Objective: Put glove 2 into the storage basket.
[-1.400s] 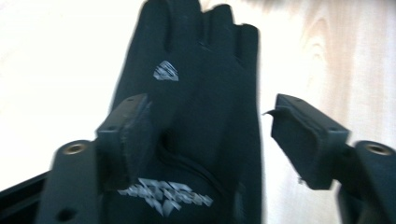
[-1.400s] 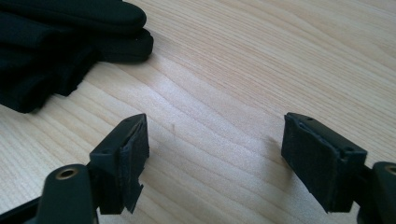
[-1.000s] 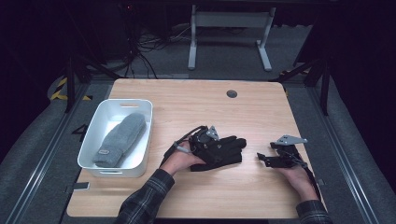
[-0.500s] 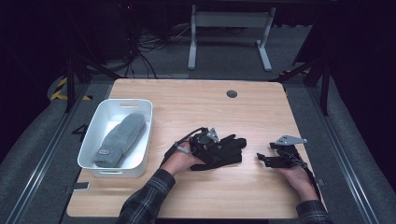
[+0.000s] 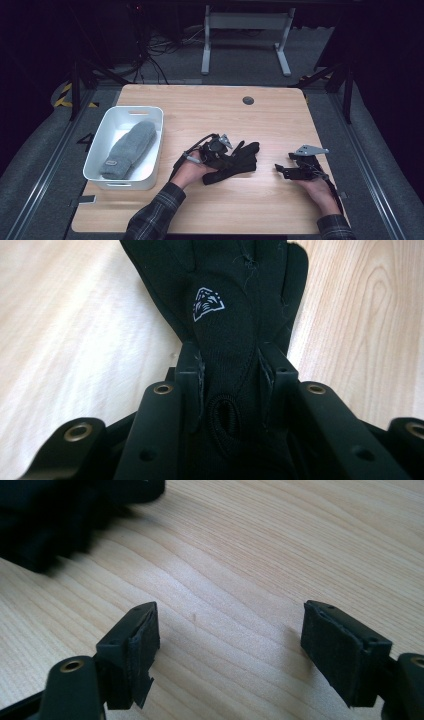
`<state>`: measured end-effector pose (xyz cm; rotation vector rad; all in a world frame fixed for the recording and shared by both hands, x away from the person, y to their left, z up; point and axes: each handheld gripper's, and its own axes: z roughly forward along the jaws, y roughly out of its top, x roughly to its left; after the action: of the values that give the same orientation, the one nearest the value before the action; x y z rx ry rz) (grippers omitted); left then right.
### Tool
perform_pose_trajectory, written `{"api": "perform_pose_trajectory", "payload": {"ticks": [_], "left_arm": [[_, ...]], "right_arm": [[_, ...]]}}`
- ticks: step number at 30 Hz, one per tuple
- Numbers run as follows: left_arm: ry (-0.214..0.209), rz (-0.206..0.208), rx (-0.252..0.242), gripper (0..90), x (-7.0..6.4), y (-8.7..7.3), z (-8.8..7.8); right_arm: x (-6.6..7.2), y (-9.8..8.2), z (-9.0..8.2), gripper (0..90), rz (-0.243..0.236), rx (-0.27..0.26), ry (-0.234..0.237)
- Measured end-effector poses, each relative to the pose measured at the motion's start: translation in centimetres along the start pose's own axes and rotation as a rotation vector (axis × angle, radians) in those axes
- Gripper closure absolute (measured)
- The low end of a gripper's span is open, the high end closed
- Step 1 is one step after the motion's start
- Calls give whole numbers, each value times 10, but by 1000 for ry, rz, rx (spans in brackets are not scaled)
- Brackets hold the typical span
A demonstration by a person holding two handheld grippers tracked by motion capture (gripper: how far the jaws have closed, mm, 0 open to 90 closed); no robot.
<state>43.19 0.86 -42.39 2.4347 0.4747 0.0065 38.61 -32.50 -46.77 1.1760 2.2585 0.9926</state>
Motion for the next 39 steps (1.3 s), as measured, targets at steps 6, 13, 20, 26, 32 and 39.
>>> {"api": "perform_pose_trajectory", "payload": {"ticks": [6,13,20,26,32,39], "left_arm": [[28,-50,-46,690,-1,-3,-33],[108,-115,-78,690,8,-12,-81],[205,-199,-120,689,21,-31,-136],[293,-263,-143,689,31,-52,-176],[403,-374,-159,689,47,-90,-214],[459,-507,-156,688,64,-134,-234]], "right_arm": [[0,0,0,234,-6,2,-1],[0,0,0,234,-5,2,0],[0,0,0,234,-5,2,1],[0,0,0,234,-5,2,1],[0,0,0,235,-4,1,3],[0,0,0,235,-4,1,3]]}}
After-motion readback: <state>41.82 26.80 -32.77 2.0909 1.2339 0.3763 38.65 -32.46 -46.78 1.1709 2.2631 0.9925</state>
